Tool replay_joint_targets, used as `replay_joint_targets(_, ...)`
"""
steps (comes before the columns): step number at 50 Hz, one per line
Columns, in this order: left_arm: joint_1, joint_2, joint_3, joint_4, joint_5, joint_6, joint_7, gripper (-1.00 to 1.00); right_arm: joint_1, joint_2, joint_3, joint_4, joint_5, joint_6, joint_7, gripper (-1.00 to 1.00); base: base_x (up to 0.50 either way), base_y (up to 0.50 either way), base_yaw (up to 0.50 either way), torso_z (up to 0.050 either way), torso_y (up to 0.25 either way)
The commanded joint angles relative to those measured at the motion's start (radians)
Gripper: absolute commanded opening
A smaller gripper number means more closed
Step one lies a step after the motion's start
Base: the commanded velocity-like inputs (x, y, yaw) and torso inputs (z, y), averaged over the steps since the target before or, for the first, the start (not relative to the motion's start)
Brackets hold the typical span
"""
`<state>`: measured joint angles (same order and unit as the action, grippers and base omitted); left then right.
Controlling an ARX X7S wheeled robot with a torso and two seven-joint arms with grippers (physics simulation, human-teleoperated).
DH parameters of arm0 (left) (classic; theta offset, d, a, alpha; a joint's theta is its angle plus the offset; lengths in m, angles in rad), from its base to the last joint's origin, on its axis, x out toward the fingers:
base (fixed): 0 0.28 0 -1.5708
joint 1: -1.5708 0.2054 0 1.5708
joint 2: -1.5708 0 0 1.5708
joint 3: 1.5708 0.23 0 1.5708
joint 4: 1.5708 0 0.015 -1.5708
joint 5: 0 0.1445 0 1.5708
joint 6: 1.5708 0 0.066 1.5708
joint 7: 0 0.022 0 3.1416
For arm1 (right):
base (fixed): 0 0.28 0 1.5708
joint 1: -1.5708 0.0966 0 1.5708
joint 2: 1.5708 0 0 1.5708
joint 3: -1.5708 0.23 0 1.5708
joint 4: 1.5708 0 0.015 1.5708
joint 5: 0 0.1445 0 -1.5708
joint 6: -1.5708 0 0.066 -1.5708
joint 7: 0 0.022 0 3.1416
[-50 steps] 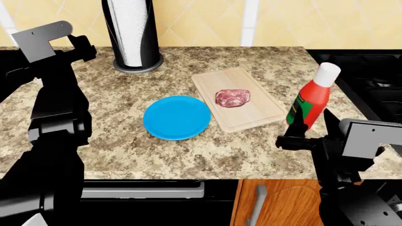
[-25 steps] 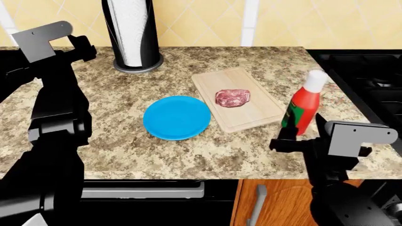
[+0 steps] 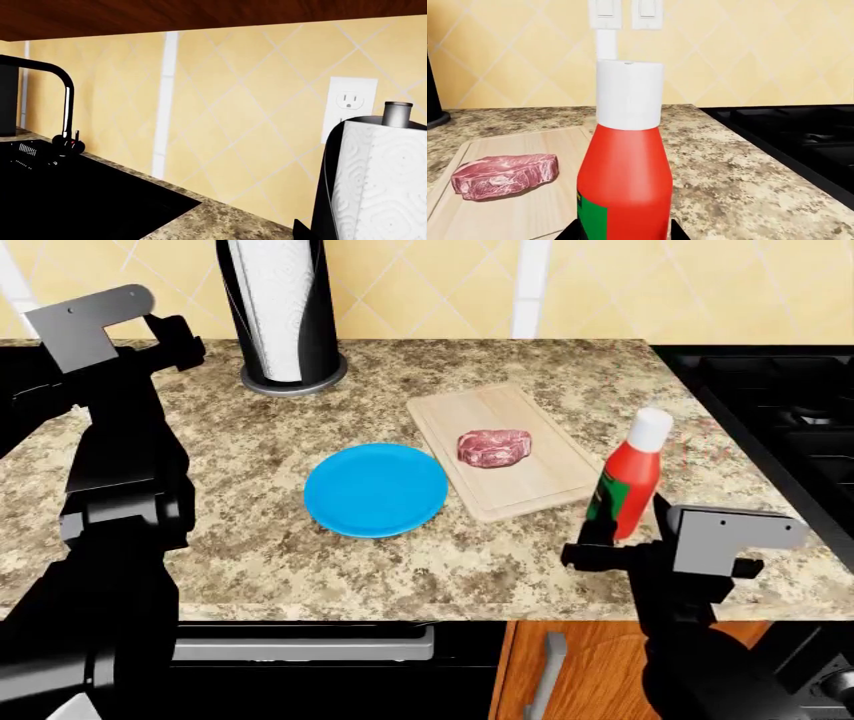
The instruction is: Pick the steak from the plate and place it on the cutting board. Then pick the condiment bottle from the cabinet and place it next to the cutting board.
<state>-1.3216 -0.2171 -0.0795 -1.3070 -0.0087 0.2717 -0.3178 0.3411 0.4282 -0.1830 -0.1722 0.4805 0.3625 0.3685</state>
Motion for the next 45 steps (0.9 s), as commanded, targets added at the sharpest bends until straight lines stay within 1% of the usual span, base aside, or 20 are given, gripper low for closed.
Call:
replay_joint_targets(1, 0.0, 0.0, 0.0, 0.0, -0.001, 0.001, 0.0, 1.0, 0.009, -0.02, -0.003, 0.07, -0.029, -0.036, -0.021, -1.0, 0.0, 0.0, 0.0, 0.0, 0.0)
replay_joint_targets(13, 0.001, 0.0, 0.001, 0.0, 0.0, 0.003, 0.0, 1.0, 0.01, -0.035, -0.014, 0.135, -0.043, -0.071, -0.036, -1.0, 0.0, 0.0, 0.0, 0.0, 0.0)
replay_joint_targets(18, 0.001, 0.0, 0.001, 0.0, -0.001, 0.003, 0.0, 1.0, 0.01, -0.033, -0.026, 0.148, -0.048, -0.061, -0.04, -1.0, 0.0, 0.0, 0.0, 0.0, 0.0)
replay_joint_targets(19, 0.001, 0.0, 0.0, 0.0, -0.001, 0.003, 0.0, 1.0, 0.009, -0.031, -0.033, 0.149, -0.058, -0.061, -0.038, 1.0, 0.0, 0.0, 0.0, 0.0, 0.0)
replay_joint_targets(45, 0.001, 0.0, 0.0, 0.0, -0.001, 0.004, 0.002, 1.0, -0.015, -0.015, -0.024, 0.11, -0.026, -0.05, -0.044, 1.0, 0.0, 0.0, 0.0, 0.0, 0.0)
